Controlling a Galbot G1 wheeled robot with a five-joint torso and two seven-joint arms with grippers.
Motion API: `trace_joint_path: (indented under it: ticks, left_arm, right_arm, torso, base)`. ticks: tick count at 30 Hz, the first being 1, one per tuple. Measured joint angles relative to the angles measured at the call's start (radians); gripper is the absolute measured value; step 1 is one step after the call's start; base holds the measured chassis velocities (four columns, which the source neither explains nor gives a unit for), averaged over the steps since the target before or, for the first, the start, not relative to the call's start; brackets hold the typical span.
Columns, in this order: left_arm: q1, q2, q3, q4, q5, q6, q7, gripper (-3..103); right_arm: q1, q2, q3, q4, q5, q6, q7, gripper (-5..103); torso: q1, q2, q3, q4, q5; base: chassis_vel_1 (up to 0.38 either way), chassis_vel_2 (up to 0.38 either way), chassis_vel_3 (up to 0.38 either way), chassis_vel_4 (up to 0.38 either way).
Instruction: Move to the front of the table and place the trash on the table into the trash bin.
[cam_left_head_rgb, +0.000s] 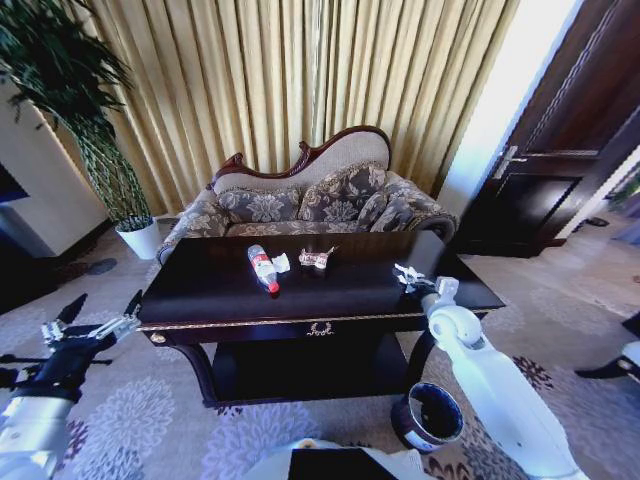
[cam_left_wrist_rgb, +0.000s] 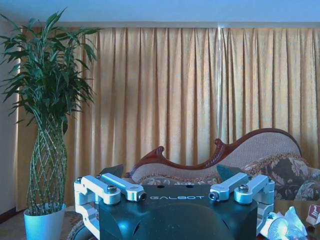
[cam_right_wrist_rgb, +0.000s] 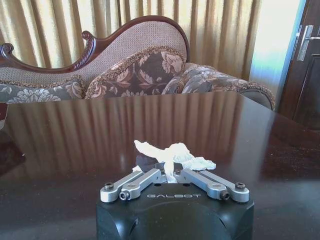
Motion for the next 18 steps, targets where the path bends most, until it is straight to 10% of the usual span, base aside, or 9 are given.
trace_joint_path:
  ticks: [18]
  left_arm:
    - [-0.007,0.004,-0.002,0.004,-0.005,0.001,-0.003,100]
  right_arm:
    - [-0.15,0.012,0.071,0.221,-0.023,0.145,-0.12,0]
  torso:
    - [0.0,0.0,0.0,-0.0001,-0.0001]
  base:
    - [0.0,0.0,0.0,0.0]
